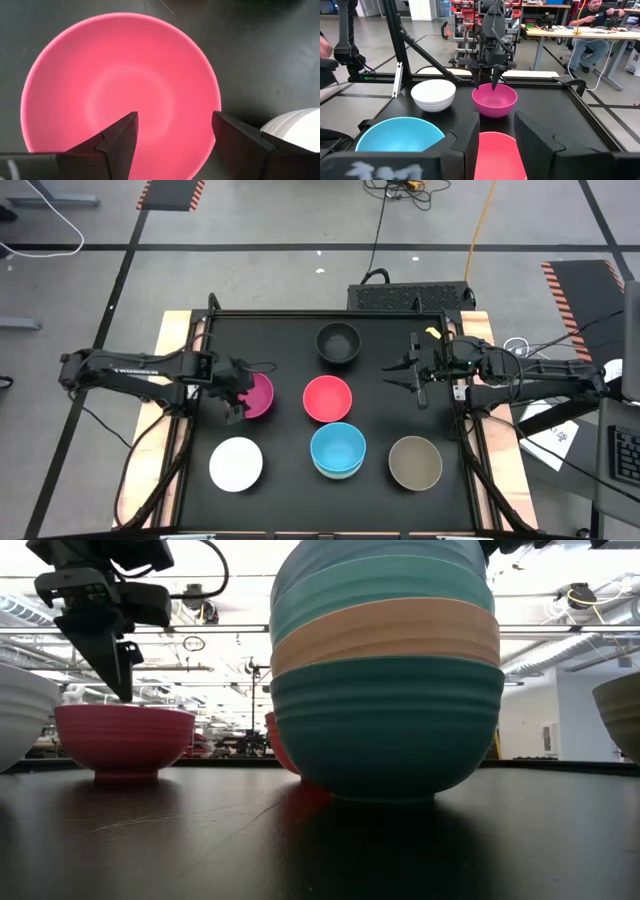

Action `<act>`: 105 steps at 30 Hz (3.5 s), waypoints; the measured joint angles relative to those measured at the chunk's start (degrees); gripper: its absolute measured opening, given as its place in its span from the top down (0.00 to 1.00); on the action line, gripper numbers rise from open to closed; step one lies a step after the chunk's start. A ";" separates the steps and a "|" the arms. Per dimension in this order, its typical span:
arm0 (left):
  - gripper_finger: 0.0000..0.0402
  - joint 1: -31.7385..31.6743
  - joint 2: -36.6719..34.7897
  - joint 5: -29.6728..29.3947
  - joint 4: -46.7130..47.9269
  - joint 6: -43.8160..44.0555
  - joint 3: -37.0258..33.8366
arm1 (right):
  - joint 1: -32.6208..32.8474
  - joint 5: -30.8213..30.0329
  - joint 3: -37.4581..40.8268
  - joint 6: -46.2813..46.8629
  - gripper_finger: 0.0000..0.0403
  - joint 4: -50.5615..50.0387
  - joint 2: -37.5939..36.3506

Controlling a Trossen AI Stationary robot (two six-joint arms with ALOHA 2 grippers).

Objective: Nest bowls inside each other
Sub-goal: Stack the pink bowl on top of the other blue bowl

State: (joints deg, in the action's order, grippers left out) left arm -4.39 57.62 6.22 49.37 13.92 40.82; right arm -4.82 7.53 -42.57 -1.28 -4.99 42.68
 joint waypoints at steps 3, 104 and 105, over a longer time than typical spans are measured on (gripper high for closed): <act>0.36 -0.04 1.46 1.98 -0.52 0.01 0.00 | 0.02 0.02 0.00 0.07 0.71 -0.02 0.00; 0.99 15.87 31.57 -9.33 8.77 -11.58 47.44 | 0.04 0.17 2.84 2.38 0.71 -1.73 0.02; 0.99 16.35 32.78 -8.74 9.05 -11.82 48.94 | 0.04 0.15 2.84 2.40 0.71 -1.75 0.02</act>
State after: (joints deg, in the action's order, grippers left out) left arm 11.96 90.40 -2.52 58.42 2.10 89.75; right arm -4.78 7.68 -39.72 1.13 -6.74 42.70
